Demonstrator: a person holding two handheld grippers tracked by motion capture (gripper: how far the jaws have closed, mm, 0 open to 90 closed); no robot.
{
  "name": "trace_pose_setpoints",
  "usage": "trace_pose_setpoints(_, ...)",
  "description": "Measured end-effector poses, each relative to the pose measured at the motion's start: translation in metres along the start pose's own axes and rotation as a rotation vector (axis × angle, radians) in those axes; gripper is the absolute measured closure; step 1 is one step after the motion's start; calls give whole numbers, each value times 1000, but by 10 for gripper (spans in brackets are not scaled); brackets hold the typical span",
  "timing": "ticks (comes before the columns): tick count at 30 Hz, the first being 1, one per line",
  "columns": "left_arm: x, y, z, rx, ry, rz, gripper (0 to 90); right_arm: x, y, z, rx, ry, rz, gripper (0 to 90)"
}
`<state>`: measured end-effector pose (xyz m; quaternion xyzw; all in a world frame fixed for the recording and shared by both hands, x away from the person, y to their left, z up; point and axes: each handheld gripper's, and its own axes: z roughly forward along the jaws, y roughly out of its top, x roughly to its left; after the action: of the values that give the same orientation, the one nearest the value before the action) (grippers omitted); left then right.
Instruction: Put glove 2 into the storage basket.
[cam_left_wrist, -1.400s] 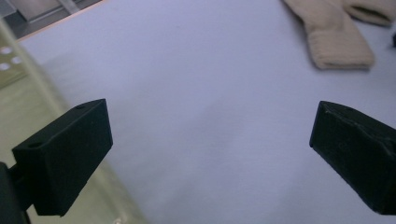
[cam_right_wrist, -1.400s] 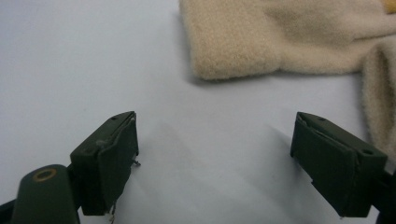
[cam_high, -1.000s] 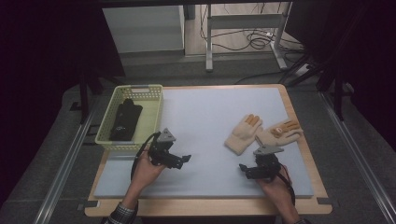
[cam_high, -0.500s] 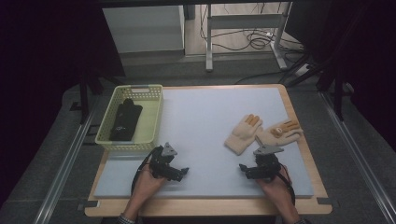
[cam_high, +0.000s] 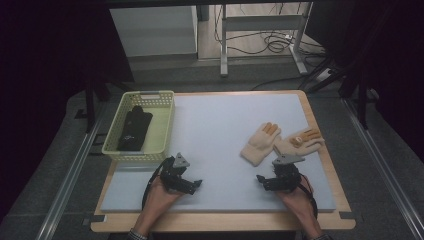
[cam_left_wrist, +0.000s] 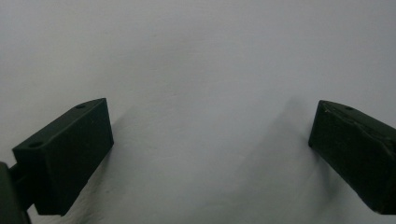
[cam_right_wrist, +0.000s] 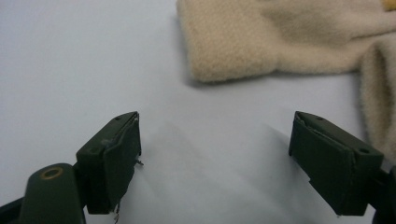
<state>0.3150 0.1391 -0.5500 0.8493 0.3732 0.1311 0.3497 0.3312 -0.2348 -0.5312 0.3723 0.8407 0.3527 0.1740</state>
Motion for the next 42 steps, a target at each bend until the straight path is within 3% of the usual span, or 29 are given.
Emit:
trace_pose_setpoints(7,0,0,0,-1,0,-1,1,-13,21,-7,-48,11,24,169)
trace_pose_setpoints(13,0,0,0,-2,2,0,3,-32,56,-2,-84,-14,52,169)
trace_pose_setpoints(18,0,0,0,-2,1,0,3,-46,80,29,-43,-38,65,163)
trace_pose_setpoints(23,0,0,0,-3,1,-1,3,-58,83,57,11,-82,113,156)
trace_pose_setpoints(25,0,0,0,-3,1,-1,4,-64,79,73,30,-76,136,161)
trace_pose_setpoints(27,0,0,0,-3,1,-1,4,-64,79,75,20,-84,127,193)
trace_pose_setpoints(28,0,0,0,-3,1,-1,4,-61,78,76,16,-94,105,286)
trace_pose_setpoints(29,0,0,0,-3,1,-1,3,-56,79,73,24,-95,77,457)
trace_pose_setpoints(31,0,0,0,-3,1,-1,3,-54,80,71,30,-85,69,509)
trace_pose_setpoints(33,0,0,0,-3,1,-1,4,-53,80,71,33,-78,68,519)
trace_pose_setpoints(37,0,0,0,-2,0,-2,4,-47,87,60,15,-19,38,525)
trace_pose_setpoints(38,0,0,0,-2,0,-2,4,-35,94,50,-11,37,0,523)
trace_pose_setpoints(40,0,0,0,-2,0,-2,4,-28,98,46,-17,62,-19,521)
trace_pose_setpoints(42,0,0,0,-2,0,-2,4,-9,107,37,-30,125,-87,512)
